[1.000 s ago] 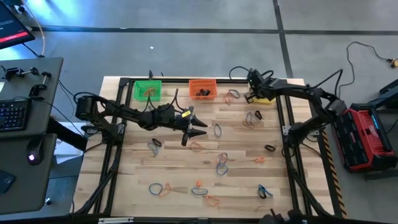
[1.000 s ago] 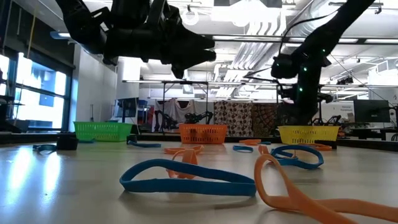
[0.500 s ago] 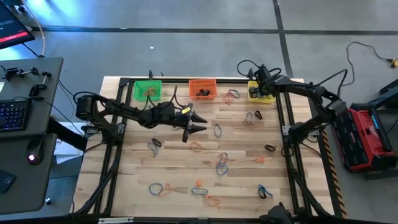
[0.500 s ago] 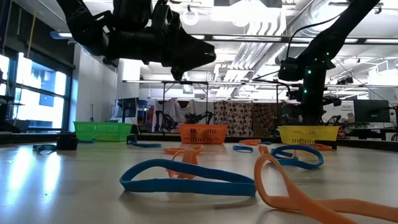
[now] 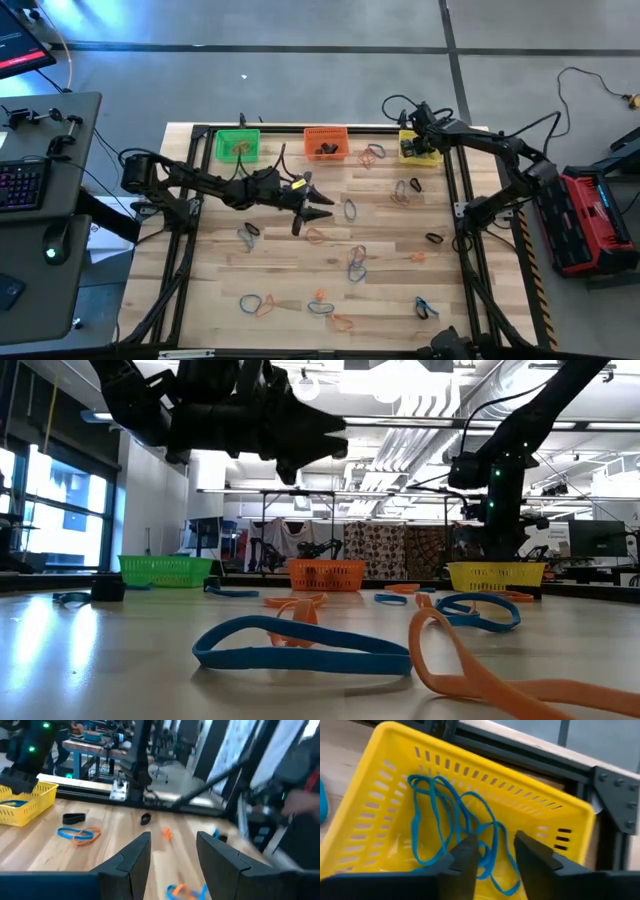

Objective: Sort rubber bands into baskets
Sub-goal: Put the black rubber band into the orange bin

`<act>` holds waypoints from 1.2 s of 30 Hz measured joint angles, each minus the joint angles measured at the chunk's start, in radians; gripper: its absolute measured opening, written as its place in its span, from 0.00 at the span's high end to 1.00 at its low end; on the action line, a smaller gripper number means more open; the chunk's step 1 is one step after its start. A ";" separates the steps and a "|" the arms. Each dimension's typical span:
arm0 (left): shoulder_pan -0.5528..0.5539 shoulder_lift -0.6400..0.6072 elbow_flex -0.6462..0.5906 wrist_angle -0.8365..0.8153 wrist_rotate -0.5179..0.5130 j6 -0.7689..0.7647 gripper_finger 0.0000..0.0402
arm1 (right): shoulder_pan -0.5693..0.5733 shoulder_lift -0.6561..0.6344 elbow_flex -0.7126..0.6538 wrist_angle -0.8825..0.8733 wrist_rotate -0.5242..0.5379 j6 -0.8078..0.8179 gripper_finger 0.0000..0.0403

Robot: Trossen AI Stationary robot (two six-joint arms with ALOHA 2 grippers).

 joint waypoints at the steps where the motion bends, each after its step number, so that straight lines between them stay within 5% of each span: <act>1: 0.003 0.000 0.000 0.016 0.007 -0.020 0.62 | 0.000 0.000 0.012 -0.023 0.009 -0.001 0.68; 6: 0.018 -0.002 0.000 0.040 0.042 0.010 0.68 | 0.026 -0.005 0.118 -0.229 0.030 -0.026 0.63; 10: 0.061 -0.002 0.000 0.042 0.024 -0.025 0.75 | 0.117 -0.061 0.148 -0.277 -0.027 -0.092 0.79; 14: 0.092 -0.002 -0.001 0.043 0.021 -0.046 0.85 | 0.206 -0.145 0.086 -0.156 -0.241 -0.164 0.97; 20: 0.101 -0.001 -0.034 0.060 -0.029 0.050 0.99 | 0.388 -0.286 -0.059 -0.128 -0.322 -0.118 0.93; 26: 0.116 -0.001 -0.088 0.071 -0.025 0.026 1.00 | 0.650 -0.437 -0.151 -0.230 -0.341 0.017 0.93; 36: 0.116 0.000 -0.120 0.066 -0.023 0.044 1.00 | 0.988 -0.422 -0.146 -0.477 -0.349 0.261 0.68</act>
